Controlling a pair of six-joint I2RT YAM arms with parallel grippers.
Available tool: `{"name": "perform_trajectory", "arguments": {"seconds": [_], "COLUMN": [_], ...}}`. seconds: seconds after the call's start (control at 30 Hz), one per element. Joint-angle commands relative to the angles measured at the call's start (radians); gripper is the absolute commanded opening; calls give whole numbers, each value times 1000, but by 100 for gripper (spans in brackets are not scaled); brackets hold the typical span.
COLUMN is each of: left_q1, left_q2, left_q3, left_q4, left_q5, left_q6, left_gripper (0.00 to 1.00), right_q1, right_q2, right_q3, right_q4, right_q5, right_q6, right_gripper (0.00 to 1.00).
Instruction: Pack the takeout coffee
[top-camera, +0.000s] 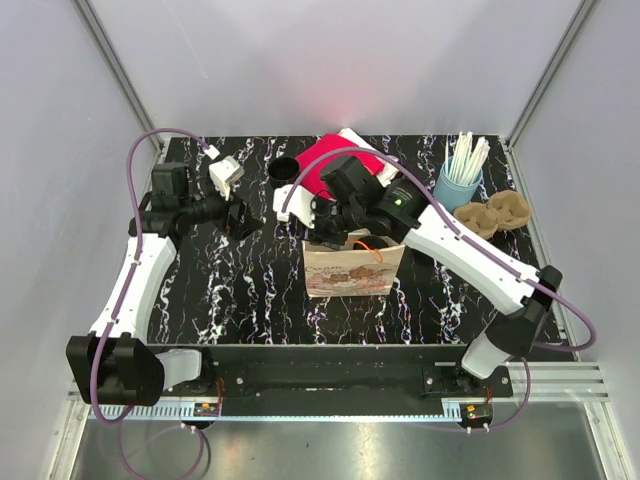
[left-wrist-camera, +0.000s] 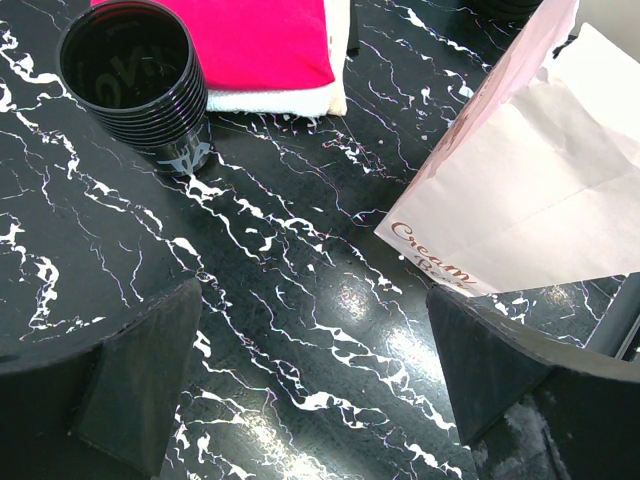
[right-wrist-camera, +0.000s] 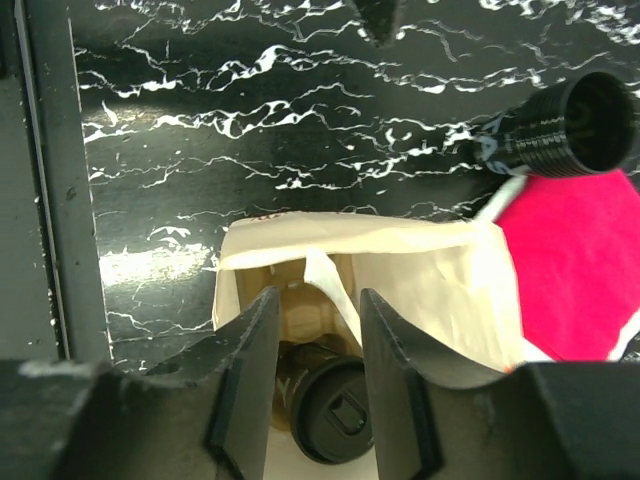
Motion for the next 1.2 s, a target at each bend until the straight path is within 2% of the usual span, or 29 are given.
{"name": "perform_trajectory", "arguments": {"seconds": [0.0, 0.17, 0.27, 0.43, 0.87, 1.17], "left_q1": [7, 10, 11, 14, 16, 16], "left_q2": [-4, -6, -7, -7, -6, -4], "left_q3": [10, 8, 7, 7, 10, 11], "left_q4": [17, 17, 17, 16, 17, 14], "left_q5": [38, 42, 44, 53, 55, 53], "left_q6": [14, 15, 15, 17, 12, 9], "left_gripper": [99, 99, 99, 99, 99, 99], "right_q1": [15, 17, 19, 23, 22, 22], "right_q2": [38, 72, 84, 66, -29, -40], "right_q3": [61, 88, 101, 120, 163, 252], "right_q4": [-6, -2, -3, -6, -29, -25], "right_q5": [-24, -12, -7, 5, 36, 33], "right_q6": [-6, -6, -3, -1, -4, 25], "right_gripper": [41, 34, 24, 1, 0, 0]}}
